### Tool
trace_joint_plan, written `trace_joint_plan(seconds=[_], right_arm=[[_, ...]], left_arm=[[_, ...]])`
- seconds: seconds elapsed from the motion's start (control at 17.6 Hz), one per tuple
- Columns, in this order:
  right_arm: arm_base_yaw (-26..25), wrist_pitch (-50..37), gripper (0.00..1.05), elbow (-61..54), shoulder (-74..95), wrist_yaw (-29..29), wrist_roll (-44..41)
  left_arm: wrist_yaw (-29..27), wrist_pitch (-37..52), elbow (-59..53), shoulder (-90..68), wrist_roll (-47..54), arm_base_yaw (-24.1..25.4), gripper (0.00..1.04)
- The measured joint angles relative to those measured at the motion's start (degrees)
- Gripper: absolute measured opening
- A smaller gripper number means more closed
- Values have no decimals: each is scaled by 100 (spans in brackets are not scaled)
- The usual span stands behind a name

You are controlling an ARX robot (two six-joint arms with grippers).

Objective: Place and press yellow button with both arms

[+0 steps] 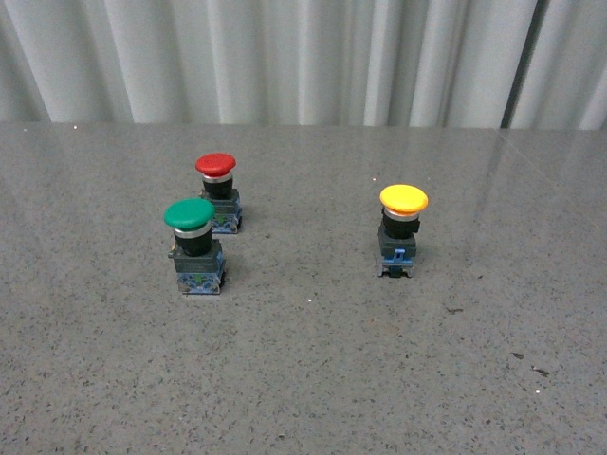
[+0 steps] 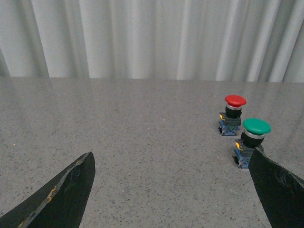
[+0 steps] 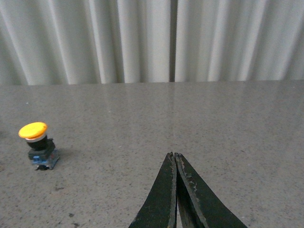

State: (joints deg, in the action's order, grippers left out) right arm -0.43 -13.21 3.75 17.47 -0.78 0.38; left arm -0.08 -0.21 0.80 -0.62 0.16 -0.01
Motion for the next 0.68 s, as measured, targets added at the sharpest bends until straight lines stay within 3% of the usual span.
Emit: trace_joint_plan(seconds=[0.51, 0.57, 0.62, 0.68], right_arm=[[42, 293, 2, -306, -702, 79, -2], [42, 433, 2, -306, -817, 79, -2], [42, 1292, 2, -304, -1421, 94, 0], [42, 1241, 2, -302, -1725, 83, -2]], left_arm=[[4, 0, 0, 0, 0, 0, 98], [2, 0, 0, 0, 0, 0, 98], [2, 0, 0, 0, 0, 0, 98], [11, 0, 0, 0, 0, 0, 98]])
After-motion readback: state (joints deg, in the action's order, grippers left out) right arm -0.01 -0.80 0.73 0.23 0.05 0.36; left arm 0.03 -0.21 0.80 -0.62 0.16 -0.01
